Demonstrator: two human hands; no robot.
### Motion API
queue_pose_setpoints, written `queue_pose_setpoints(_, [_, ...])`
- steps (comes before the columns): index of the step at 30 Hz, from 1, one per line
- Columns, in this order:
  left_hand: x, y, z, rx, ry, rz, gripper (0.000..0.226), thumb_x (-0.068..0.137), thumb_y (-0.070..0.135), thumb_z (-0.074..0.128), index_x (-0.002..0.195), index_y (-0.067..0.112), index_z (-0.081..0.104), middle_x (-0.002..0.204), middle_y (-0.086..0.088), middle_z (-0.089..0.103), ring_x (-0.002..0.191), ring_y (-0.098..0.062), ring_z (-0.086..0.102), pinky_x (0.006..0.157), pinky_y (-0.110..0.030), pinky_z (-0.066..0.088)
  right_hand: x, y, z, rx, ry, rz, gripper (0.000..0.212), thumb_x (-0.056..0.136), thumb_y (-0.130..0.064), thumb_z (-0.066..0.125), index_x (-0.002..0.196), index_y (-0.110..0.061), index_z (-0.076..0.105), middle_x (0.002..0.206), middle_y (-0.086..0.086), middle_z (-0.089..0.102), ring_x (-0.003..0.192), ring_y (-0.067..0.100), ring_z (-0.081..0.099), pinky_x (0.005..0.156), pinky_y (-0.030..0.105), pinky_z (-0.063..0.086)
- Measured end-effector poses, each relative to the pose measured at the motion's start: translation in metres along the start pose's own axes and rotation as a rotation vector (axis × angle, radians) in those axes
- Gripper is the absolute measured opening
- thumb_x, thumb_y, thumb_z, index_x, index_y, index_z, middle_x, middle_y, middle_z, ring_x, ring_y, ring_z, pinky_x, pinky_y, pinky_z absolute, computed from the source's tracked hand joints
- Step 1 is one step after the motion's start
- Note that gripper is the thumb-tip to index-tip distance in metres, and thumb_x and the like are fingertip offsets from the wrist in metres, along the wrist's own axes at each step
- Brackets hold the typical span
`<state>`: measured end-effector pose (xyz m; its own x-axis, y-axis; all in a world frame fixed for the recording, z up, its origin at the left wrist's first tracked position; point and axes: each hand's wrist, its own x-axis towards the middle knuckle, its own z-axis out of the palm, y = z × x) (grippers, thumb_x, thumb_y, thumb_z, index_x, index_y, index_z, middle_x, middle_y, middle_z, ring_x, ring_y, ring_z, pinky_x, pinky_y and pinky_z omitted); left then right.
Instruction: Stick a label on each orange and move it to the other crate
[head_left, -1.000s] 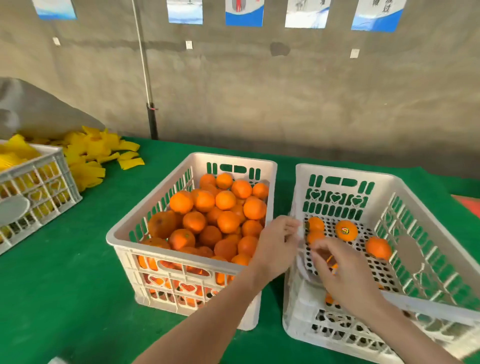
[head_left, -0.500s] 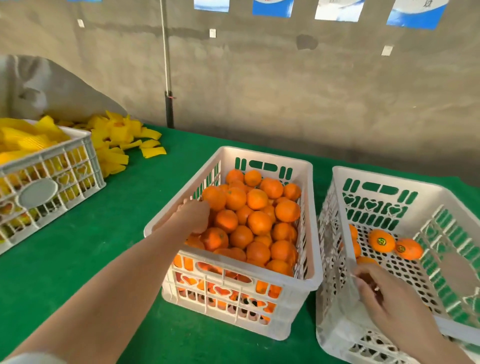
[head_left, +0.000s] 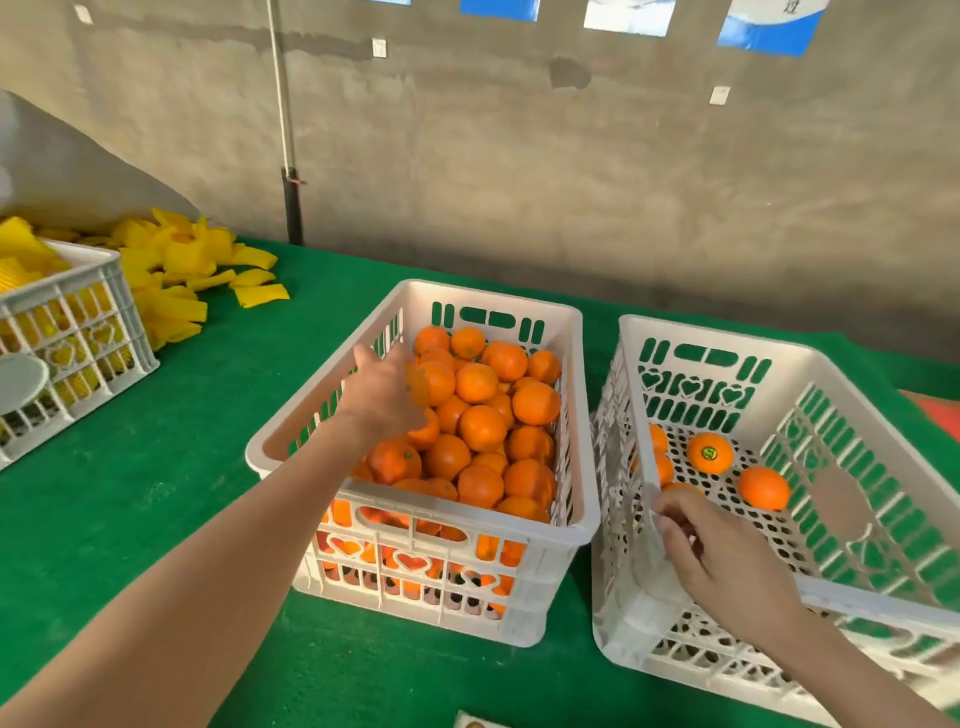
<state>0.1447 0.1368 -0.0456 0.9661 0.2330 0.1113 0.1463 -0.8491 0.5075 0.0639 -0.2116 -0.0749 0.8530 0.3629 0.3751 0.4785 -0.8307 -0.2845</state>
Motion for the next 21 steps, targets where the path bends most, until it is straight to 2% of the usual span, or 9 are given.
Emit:
queue_pose_setpoints(3, [-0.028,0.033,-0.011,-0.593,-0.019,0.097,0.067,0.067,0.012,0.081,0.122,0.033,0.049,0.112,0.001,0.042,0.102,-0.023,0.050,0.079,-0.032,0.049,0.000,0.000,0.000,0.003,-0.003,0.006,0.006,0.095,-0.022,0.048,0.091,-0.025,0.052,0.067,-0.009,0.054,0.055,0.005,0.049,0.047,0.036,0.043])
queue_pose_setpoints(6, [-0.075,0.065,-0.019,-1.210,-0.308,0.075,0.069,0.061,0.017,0.084,0.121,0.035,0.054,0.119,0.001,0.054,0.107,-0.027,0.060,0.074,-0.035,0.058,0.002,-0.003,0.000,0.016,0.003,-0.001,0.007,0.096,-0.021,0.047,0.092,-0.022,0.054,0.075,-0.009,0.054,0.063,0.011,0.050,0.052,0.034,0.040])
queue_pose_setpoints(8, [-0.103,0.081,-0.017,-1.426,-0.435,0.066,0.063,0.056,0.021,0.081,0.114,0.031,0.059,0.112,-0.001,0.066,0.101,-0.028,0.067,0.070,-0.033,0.057,0.002,-0.003,-0.001,0.054,0.009,-0.008,0.010,0.096,-0.016,0.048,0.092,-0.017,0.057,0.078,-0.008,0.055,0.067,0.011,0.049,0.056,0.030,0.036])
queue_pose_setpoints(10, [-0.132,0.090,-0.009,-1.565,-0.508,0.081,0.052,0.057,0.026,0.075,0.108,0.031,0.066,0.104,-0.001,0.072,0.094,-0.029,0.069,0.068,-0.034,0.057,0.001,-0.004,-0.008,0.153,0.043,-0.015,0.013,0.094,-0.006,0.050,0.093,-0.010,0.062,0.082,-0.003,0.060,0.070,0.010,0.050,0.061,0.027,0.034])
queue_pose_setpoints(12, [-0.158,0.094,0.002,-1.651,-0.572,0.073,0.059,0.053,0.023,0.078,0.110,0.028,0.066,0.105,-0.005,0.071,0.089,-0.032,0.069,0.063,-0.032,0.057,-0.004,-0.006,-0.018,0.272,0.139,0.002,0.016,0.092,0.002,0.051,0.097,-0.003,0.065,0.090,0.003,0.065,0.077,0.010,0.054,0.066,0.026,0.040])
queue_pose_setpoints(14, [-0.182,0.093,0.016,-1.672,-0.627,0.027,0.076,0.049,0.021,0.082,0.121,0.020,0.060,0.113,-0.013,0.066,0.085,-0.035,0.067,0.060,-0.030,0.056,-0.016,-0.010,-0.023,0.331,0.294,0.001,0.016,0.090,0.001,0.052,0.096,-0.002,0.066,0.093,0.001,0.065,0.084,0.008,0.056,0.074,0.023,0.044])
queue_pose_setpoints(16, [-0.202,0.087,0.031,-1.692,-0.676,-0.042,0.072,0.055,0.021,0.074,0.125,0.018,0.056,0.118,-0.020,0.060,0.083,-0.035,0.065,0.060,-0.029,0.056,-0.041,-0.015,-0.017,0.358,0.375,-0.033,0.016,0.091,-0.008,0.051,0.093,-0.005,0.067,0.091,-0.004,0.065,0.085,0.006,0.057,0.075,0.020,0.045])
queue_pose_setpoints(18, [-0.220,0.081,0.047,-1.724,-0.710,-0.143,0.065,0.060,0.021,0.068,0.123,0.019,0.056,0.114,-0.022,0.060,0.079,-0.033,0.064,0.058,-0.029,0.055,-0.076,-0.013,0.001,0.410,0.288,-0.021,0.018,0.090,-0.013,0.050,0.092,-0.008,0.068,0.090,-0.007,0.066,0.083,0.007,0.060,0.075,0.020,0.046])
queue_pose_setpoints(21, [-0.242,0.075,0.066,-1.660,-0.752,-0.240,0.087,0.045,0.029,0.090,0.124,0.017,0.055,0.111,-0.021,0.059,0.074,-0.028,0.063,0.058,-0.028,0.055,-0.125,0.007,0.033,0.497,-0.175,0.207,0.019,0.091,-0.008,0.054,0.102,-0.005,0.070,0.097,0.007,0.071,0.089,0.015,0.065,0.081,0.021,0.048])
